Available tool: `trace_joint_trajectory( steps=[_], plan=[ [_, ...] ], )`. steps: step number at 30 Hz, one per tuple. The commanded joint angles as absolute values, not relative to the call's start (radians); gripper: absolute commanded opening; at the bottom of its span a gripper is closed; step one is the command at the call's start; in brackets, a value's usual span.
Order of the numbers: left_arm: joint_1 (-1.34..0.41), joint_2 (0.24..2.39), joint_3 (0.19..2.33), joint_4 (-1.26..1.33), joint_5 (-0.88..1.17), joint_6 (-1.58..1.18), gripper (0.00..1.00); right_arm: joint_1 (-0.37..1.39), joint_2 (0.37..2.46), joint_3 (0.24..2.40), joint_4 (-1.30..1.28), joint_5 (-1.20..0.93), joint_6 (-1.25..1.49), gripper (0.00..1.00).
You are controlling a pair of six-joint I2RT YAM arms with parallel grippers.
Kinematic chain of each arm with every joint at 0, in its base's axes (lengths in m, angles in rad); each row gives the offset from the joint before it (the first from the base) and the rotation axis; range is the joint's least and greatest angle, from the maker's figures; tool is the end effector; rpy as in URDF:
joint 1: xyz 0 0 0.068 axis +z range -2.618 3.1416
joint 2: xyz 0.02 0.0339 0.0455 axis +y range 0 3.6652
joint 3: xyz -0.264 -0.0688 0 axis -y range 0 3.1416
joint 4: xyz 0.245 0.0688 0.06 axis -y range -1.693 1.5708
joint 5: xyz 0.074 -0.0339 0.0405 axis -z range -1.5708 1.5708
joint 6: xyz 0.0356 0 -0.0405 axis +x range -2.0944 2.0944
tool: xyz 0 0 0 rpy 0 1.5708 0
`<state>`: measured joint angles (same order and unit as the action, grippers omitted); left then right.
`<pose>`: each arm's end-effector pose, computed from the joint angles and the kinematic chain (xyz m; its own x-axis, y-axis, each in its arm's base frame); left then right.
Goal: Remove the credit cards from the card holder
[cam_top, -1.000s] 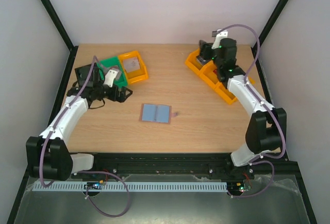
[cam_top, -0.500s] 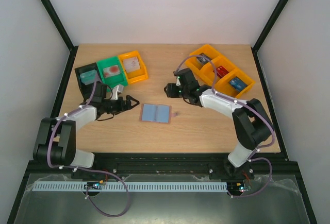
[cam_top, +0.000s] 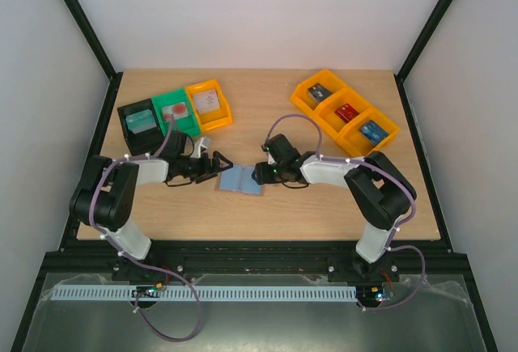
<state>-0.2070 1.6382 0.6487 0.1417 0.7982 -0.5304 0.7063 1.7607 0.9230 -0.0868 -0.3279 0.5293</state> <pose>0.2765 -0.0841 0.1310 -0.9401 -0.1634 -0.2991 0.1525 0.5832 -0.7979 0.2537 0.2315 0.1449 -0.9090 -0.1471 -0.3900 -0.3511 0.7746 0.5260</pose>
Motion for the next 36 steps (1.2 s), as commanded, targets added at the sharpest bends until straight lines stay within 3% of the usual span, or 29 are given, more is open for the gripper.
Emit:
trace_joint_trajectory(
  steps=[1,10,13,18,22,23,31,36],
  plan=[
    [-0.266,1.721,0.665,0.107,0.814,-0.54,0.98,0.713,1.803,0.917,-0.045,-0.372,0.557,0.53],
    [-0.286,1.744,0.683,0.133,0.872,-0.547,0.9,0.713,1.853,0.97,0.033,-0.481,0.578,0.47],
    [-0.295,1.761,0.694,0.122,0.874,-0.537,0.82,0.713,1.858,0.973,0.044,-0.483,0.584,0.45],
    [-0.295,1.786,0.716,0.099,0.875,-0.518,0.52,0.713,1.852,0.979,0.045,-0.482,0.569,0.41],
    [-0.295,1.777,0.73,0.076,0.868,-0.494,0.09,0.712,1.84,0.992,0.025,-0.481,0.528,0.42],
    [-0.295,1.768,0.733,0.07,0.864,-0.486,0.03,0.71,1.831,0.995,0.018,-0.482,0.514,0.42],
    [-0.274,1.612,0.795,0.016,0.947,-0.376,0.02,0.611,1.653,0.974,0.043,-0.571,0.387,0.51],
    [-0.257,1.472,0.927,-0.185,1.001,-0.138,0.02,0.554,1.502,0.927,0.13,-0.713,0.32,0.6]
  ],
)
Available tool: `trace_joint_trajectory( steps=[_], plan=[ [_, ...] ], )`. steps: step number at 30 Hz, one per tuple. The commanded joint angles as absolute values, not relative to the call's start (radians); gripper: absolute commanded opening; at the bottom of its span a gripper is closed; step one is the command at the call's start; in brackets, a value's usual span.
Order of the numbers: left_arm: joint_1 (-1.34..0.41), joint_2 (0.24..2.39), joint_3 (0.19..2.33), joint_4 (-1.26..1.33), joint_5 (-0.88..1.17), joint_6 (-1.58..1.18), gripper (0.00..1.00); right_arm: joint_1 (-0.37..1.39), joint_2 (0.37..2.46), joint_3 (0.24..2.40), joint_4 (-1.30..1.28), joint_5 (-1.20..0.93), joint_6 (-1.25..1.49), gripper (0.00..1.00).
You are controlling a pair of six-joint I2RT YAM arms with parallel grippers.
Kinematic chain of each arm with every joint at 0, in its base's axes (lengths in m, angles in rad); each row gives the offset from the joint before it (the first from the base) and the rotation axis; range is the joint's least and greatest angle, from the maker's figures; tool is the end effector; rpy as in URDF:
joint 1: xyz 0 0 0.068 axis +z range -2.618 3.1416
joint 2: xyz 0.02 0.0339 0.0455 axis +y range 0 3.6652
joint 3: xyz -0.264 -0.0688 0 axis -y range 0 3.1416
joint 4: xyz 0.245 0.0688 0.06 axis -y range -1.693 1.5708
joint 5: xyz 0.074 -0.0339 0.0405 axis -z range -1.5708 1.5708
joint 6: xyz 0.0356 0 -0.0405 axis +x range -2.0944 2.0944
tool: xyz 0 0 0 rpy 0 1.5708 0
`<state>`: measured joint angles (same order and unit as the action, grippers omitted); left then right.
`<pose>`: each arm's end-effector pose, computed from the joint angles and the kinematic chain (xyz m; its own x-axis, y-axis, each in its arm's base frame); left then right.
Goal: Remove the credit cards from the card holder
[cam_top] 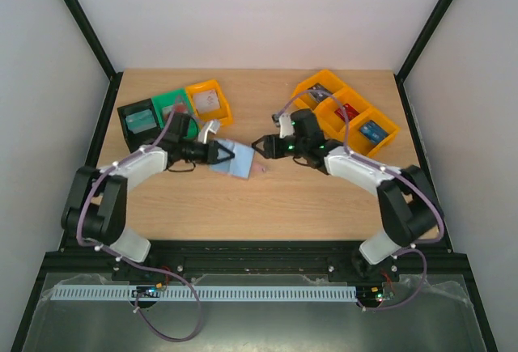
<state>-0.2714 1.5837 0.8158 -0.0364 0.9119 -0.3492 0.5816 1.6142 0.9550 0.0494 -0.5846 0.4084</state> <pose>0.2890 -0.1096 0.1815 -0.8890 0.0300 -0.4569 0.4132 0.4822 -0.7725 0.2790 0.2070 0.2152 -0.7713 -0.1107 -0.6268 -0.5773 0.5364 0.6156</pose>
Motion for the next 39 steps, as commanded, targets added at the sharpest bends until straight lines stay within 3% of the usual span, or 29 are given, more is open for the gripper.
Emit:
trace_joint_trajectory(
  steps=[1,7,17,23,39],
  plan=[
    [-0.255,1.459,0.961,-0.237,1.022,-0.092,0.02,0.554,1.48,0.927,0.139,-0.749,0.299,0.61],
    [-0.238,1.414,1.115,-0.471,1.225,0.092,0.02,0.554,1.374,0.909,0.197,-0.883,0.227,0.64],
    [-0.211,1.36,1.212,-0.671,1.263,0.288,0.02,0.54,1.26,0.89,0.136,-1.008,0.108,0.68],
    [-0.208,1.354,1.223,-0.691,1.268,0.31,0.02,0.54,1.282,0.922,0.042,-1.014,0.062,0.67],
    [-0.208,1.354,1.207,-0.683,1.298,0.319,0.02,0.595,1.347,0.911,0.207,-0.975,0.176,0.64]
  ],
)
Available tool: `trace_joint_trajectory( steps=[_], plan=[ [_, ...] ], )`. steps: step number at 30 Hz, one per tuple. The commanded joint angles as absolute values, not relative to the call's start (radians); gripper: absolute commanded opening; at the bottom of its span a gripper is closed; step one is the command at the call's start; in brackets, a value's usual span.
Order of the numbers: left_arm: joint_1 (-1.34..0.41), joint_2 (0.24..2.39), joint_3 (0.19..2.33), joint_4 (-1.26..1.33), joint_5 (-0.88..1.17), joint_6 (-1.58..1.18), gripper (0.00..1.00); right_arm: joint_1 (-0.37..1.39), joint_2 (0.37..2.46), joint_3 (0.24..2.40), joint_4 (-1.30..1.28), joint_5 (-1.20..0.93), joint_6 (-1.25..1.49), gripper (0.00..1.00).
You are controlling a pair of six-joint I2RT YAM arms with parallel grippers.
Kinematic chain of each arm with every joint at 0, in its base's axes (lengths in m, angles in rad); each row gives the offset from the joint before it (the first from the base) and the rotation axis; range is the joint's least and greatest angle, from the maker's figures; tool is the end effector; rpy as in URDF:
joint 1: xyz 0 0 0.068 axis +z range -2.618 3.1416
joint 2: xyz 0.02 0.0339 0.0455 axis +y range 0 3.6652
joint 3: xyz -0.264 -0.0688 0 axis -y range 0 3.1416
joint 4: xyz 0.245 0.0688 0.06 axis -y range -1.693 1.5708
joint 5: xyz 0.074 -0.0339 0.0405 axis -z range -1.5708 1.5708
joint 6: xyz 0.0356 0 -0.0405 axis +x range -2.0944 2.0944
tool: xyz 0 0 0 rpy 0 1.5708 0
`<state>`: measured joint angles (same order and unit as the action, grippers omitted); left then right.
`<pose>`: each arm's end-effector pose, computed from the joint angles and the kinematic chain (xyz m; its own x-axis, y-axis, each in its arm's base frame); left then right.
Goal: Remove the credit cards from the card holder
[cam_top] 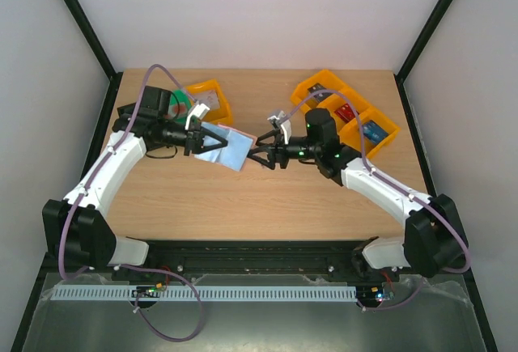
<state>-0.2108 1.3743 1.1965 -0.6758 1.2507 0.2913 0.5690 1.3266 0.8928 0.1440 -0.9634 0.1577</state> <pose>0.2630 -0.0908 0.3239 -0.5118 0.2019 -0.8350 0.8591 0.1244 -0.4965 0.2320 0.1831 0.2942 -0.3902 -0.1431 -0.9096 -0.9206 0.0803 0.3822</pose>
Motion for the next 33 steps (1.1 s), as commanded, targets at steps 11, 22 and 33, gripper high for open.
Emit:
trace_joint_trajectory(
  steps=[11,22,33],
  plan=[
    [-0.21,1.347,1.153,-0.608,1.227,0.258,0.02,0.666,1.392,0.961,0.228,-1.08,0.19,0.71],
    [-0.219,1.329,1.123,-0.607,1.235,0.27,0.02,0.681,1.435,0.964,0.478,-0.867,0.423,0.59],
    [-0.219,1.319,1.114,-0.628,1.26,0.302,0.02,0.707,1.475,0.975,0.494,-0.853,0.461,0.49]
  ],
)
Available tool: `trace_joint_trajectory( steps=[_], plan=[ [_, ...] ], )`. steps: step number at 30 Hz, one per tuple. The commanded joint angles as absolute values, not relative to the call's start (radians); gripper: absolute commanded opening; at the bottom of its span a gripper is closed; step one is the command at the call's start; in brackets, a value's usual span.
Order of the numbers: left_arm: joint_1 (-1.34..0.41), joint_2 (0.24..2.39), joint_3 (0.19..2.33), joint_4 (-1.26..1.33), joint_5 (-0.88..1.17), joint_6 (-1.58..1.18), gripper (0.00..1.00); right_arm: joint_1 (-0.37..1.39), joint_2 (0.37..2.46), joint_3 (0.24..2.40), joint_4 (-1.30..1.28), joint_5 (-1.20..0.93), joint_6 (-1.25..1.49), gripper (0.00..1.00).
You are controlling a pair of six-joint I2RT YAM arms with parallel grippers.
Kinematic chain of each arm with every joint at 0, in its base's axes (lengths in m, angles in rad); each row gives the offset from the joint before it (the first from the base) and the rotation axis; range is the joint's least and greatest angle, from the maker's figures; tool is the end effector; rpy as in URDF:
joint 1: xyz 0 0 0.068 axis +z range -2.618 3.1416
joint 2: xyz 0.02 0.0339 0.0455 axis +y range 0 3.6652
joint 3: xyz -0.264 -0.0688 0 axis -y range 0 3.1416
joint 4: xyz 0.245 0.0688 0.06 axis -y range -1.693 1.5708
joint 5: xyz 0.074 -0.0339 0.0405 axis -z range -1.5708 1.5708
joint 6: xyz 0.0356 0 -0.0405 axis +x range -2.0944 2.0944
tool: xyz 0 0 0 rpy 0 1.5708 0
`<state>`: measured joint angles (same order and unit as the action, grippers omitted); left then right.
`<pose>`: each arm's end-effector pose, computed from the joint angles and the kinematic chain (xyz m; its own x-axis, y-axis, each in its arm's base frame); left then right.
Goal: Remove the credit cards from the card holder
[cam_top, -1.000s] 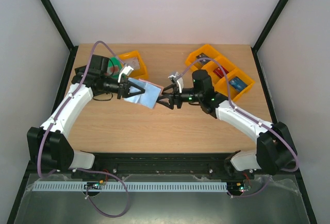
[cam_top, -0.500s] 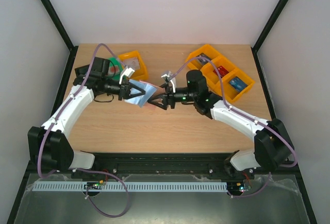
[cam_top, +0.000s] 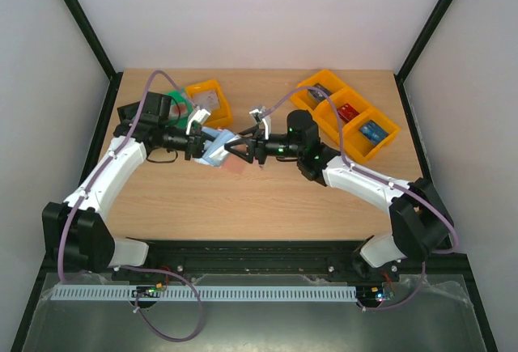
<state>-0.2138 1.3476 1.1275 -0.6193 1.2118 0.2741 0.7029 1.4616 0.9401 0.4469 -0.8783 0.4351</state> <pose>0.2583 -0.0902 0.3116 -0.5146 0.2090 -0.8316 0.8569 0.1600 -0.4900 0.2341 0.2342 0.2987 -0.4724 -0.0475 -0.8801 -0.8813 0.0121 0.4723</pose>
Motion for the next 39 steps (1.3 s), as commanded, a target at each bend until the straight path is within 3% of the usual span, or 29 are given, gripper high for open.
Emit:
trace_joint_trajectory(
  steps=[1,12,16,23,30,39],
  plan=[
    [-0.219,1.317,1.112,-0.625,1.261,0.301,0.02,0.708,1.474,0.976,0.494,-0.85,0.465,0.47],
    [-0.192,1.296,1.117,-0.624,1.241,0.299,0.02,0.709,1.464,1.01,0.348,-0.855,0.364,0.13],
    [-0.175,1.285,1.11,-0.622,1.238,0.299,0.02,0.708,1.446,1.029,0.226,-0.863,0.257,0.09],
    [-0.171,1.276,1.105,-0.628,1.228,0.315,0.02,0.708,1.426,1.064,0.083,-0.834,0.165,0.41],
    [-0.172,1.275,1.094,-0.622,1.235,0.314,0.02,0.708,1.44,1.057,0.191,-0.893,0.239,0.59],
    [-0.172,1.27,1.084,-0.619,1.219,0.316,0.02,0.709,1.429,1.052,0.196,-0.99,0.233,0.71]
  ],
)
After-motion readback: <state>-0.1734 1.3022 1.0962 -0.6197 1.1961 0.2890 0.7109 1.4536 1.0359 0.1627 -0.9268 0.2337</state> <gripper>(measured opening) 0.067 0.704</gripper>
